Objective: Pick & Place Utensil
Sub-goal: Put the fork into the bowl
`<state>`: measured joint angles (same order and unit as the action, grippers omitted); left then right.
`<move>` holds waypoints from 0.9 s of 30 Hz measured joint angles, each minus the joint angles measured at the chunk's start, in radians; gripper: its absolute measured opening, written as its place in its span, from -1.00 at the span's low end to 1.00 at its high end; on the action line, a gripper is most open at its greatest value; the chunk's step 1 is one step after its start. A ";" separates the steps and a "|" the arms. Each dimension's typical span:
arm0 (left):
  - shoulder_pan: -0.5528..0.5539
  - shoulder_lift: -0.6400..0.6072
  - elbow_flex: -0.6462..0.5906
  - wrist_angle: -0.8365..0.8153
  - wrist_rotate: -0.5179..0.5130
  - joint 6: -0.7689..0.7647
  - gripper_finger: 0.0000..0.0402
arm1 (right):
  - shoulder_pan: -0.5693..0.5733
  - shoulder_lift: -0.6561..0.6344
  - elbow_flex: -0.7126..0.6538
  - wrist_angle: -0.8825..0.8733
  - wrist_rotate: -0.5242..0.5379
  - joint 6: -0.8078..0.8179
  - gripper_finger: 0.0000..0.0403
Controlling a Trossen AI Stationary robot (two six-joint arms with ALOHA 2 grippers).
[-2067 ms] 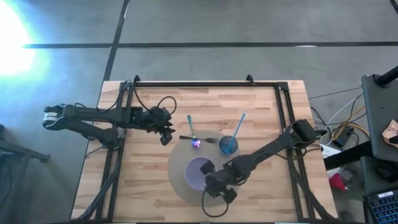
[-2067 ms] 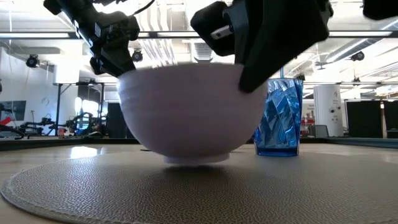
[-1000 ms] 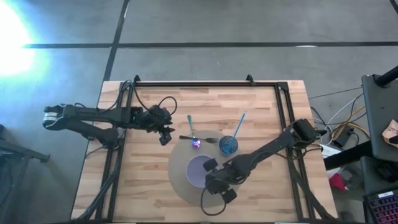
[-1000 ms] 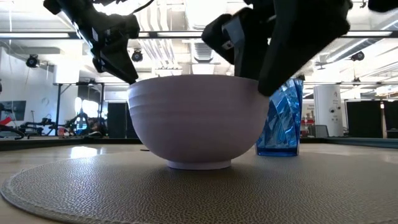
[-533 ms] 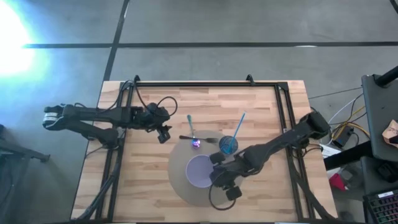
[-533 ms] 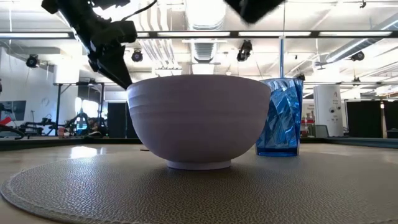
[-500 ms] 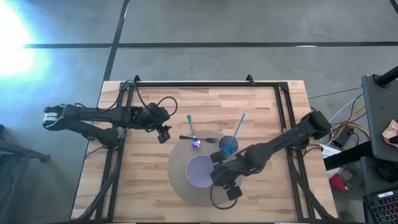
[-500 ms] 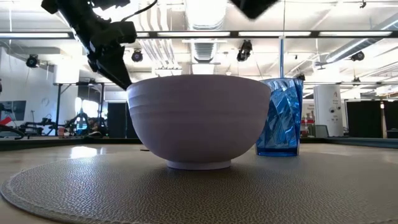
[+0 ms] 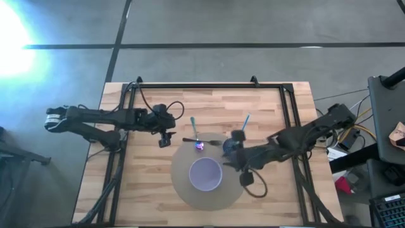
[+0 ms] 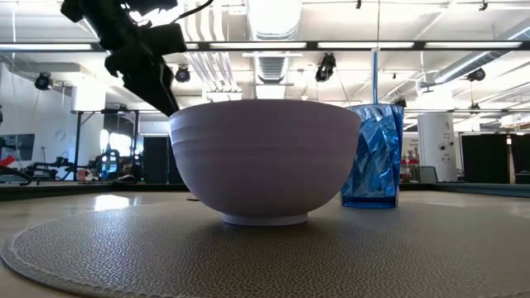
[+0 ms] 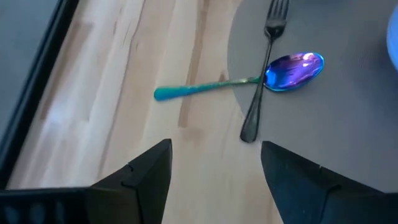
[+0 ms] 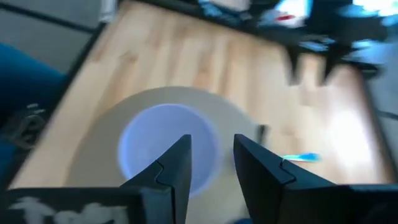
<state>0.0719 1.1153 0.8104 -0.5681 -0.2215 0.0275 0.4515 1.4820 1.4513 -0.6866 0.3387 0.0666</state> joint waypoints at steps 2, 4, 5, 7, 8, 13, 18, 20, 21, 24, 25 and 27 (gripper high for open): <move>0.000 0.016 0.000 0.035 0.001 0.056 0.19 | 0.000 -0.031 0.000 -0.021 0.072 0.000 -0.45; 0.000 0.034 0.000 0.068 0.001 0.124 0.19 | 0.000 -0.056 0.000 -0.037 0.142 0.001 -0.46; 0.000 0.042 0.000 0.083 0.001 0.163 0.19 | 0.000 -0.068 0.000 -0.050 0.174 0.000 -0.47; 0.000 0.061 0.000 0.114 0.001 0.237 0.19 | -0.002 -0.084 0.000 -0.066 0.216 0.001 -0.48; 0.003 0.072 0.000 0.126 0.001 0.268 0.19 | -0.003 -0.092 0.000 -0.076 0.226 0.002 -0.49; 0.021 0.127 0.016 0.137 0.054 0.364 0.19 | -0.012 -0.111 0.000 -0.088 0.241 0.000 -0.52; 0.042 0.191 0.022 0.205 0.162 0.368 0.18 | -0.026 -0.106 0.000 -0.094 0.241 -0.028 -0.55; 0.043 0.223 0.024 0.233 0.191 0.368 0.19 | -0.034 -0.104 -0.001 -0.100 0.241 -0.032 -0.56; 0.043 0.240 0.027 0.233 0.193 0.368 0.19 | -0.039 -0.098 -0.001 -0.099 0.241 -0.032 -0.56; 0.044 0.295 0.049 0.230 0.195 0.381 0.18 | -0.048 -0.093 -0.002 -0.112 0.240 -0.034 -0.58; 0.044 0.313 0.059 0.230 0.195 0.388 0.18 | -0.051 -0.090 -0.002 -0.118 0.241 -0.033 -0.58; 0.044 0.351 0.082 0.226 0.195 0.395 0.18 | -0.055 -0.088 -0.002 -0.128 0.240 -0.020 -0.58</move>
<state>0.1162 1.4661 0.8926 -0.3422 -0.0267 0.4223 0.3962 1.3937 1.4490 -0.8146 0.5790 0.0464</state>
